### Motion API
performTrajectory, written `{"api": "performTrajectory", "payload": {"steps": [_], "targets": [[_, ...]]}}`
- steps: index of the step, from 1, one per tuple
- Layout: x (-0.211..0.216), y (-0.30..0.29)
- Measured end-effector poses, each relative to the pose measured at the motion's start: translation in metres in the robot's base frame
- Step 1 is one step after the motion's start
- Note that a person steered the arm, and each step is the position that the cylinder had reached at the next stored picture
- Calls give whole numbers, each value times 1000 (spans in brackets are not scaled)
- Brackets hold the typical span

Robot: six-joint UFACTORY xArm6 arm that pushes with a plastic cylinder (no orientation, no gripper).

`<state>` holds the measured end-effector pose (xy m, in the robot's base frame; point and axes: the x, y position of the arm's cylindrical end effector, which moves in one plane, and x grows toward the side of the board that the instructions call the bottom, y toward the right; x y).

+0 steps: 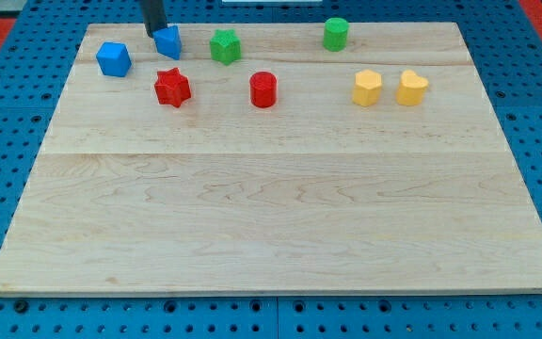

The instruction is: Push the blue cube right beside the green star

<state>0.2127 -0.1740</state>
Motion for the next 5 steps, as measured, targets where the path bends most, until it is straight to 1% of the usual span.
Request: {"api": "performTrajectory", "payload": {"steps": [1,3,4,5], "targets": [[6,-15],[1,-21],[-13,-63],[-12,-115]]}}
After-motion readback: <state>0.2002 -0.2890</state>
